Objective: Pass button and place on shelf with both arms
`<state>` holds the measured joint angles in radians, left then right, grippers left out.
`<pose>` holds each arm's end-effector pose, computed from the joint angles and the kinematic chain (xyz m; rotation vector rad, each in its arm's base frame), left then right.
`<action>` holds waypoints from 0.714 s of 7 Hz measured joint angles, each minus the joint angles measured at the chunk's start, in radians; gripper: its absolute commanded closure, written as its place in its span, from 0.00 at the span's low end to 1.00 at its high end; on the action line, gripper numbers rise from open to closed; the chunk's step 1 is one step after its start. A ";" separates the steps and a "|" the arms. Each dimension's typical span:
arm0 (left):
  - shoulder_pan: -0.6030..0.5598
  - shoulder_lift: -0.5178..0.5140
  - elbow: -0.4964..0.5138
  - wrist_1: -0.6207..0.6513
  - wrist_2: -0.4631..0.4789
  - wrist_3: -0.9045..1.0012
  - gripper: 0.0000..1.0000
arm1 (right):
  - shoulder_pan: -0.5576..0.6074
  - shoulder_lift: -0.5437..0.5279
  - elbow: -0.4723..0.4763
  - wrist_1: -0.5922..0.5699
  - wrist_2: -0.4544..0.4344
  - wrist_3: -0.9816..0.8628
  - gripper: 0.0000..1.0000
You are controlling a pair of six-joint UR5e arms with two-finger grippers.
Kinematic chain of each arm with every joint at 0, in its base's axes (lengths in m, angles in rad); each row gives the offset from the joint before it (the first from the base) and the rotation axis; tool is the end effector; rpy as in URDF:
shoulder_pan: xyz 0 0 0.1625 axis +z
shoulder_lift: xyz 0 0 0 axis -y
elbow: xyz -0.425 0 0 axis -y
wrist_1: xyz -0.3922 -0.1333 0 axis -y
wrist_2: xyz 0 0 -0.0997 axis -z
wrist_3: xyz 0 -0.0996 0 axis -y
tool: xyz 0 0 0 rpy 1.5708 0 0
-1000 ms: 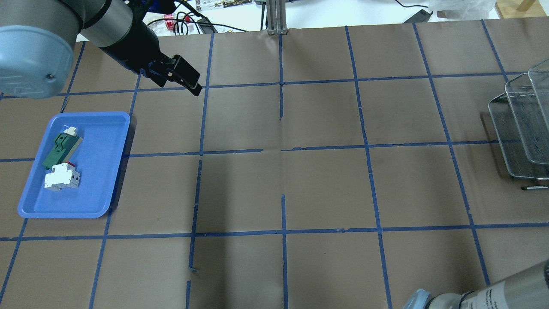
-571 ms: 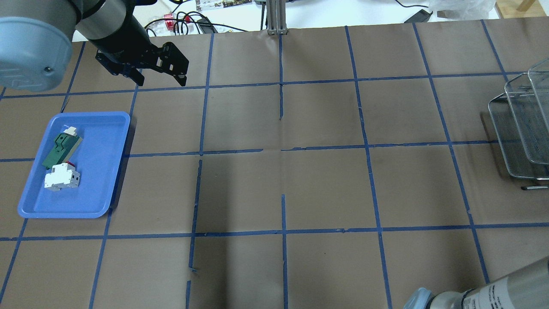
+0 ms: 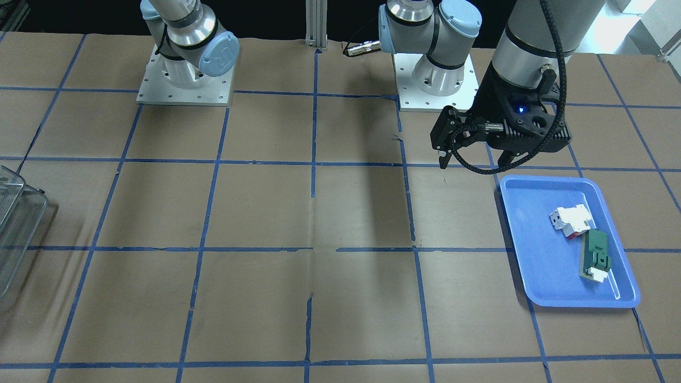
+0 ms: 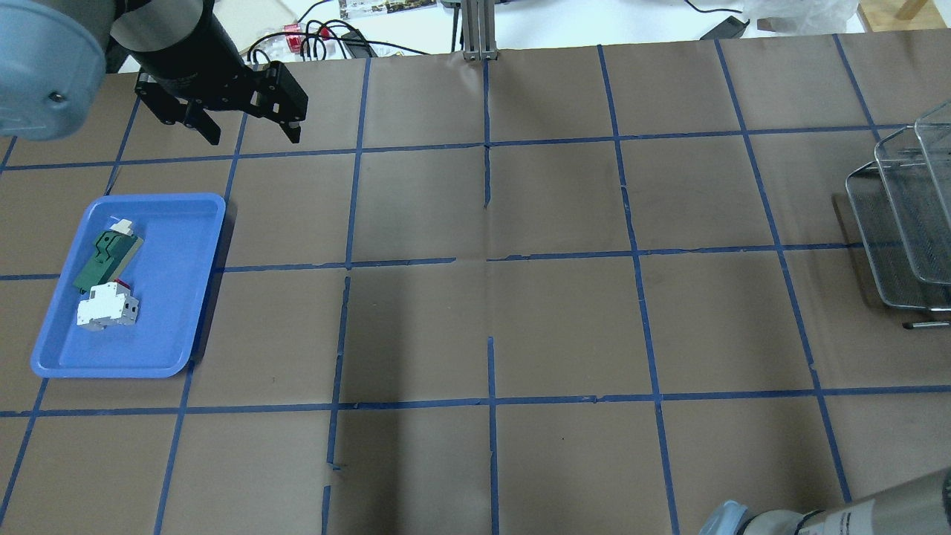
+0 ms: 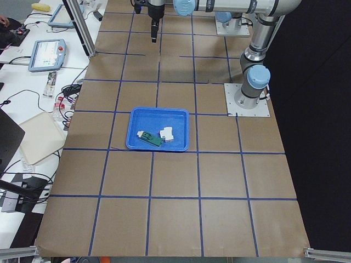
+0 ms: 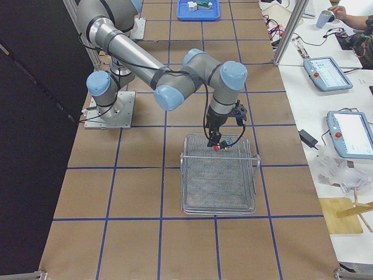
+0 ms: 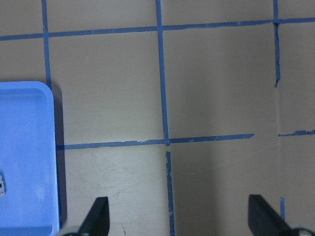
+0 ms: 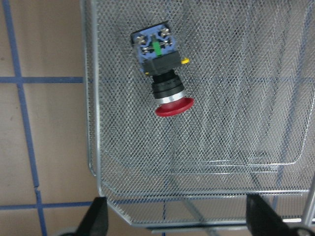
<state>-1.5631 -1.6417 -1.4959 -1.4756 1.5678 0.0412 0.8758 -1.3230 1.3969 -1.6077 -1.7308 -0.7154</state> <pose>-0.1295 -0.5324 0.4988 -0.0528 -3.1367 0.1558 -0.2885 -0.5294 0.4436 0.0355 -3.0369 -0.2006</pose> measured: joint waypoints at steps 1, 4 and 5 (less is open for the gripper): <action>0.000 0.000 -0.003 -0.002 0.001 0.000 0.00 | 0.033 -0.057 0.004 0.060 0.019 0.021 0.00; -0.001 -0.010 0.001 -0.002 0.002 -0.003 0.00 | 0.282 -0.179 0.017 0.185 0.096 0.186 0.00; -0.009 -0.016 0.008 -0.004 0.001 -0.007 0.00 | 0.389 -0.205 0.049 0.191 0.124 0.317 0.00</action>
<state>-1.5717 -1.6580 -1.4878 -1.4795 1.5692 0.0339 1.2649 -1.5281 1.4456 -1.4169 -1.6067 -0.3984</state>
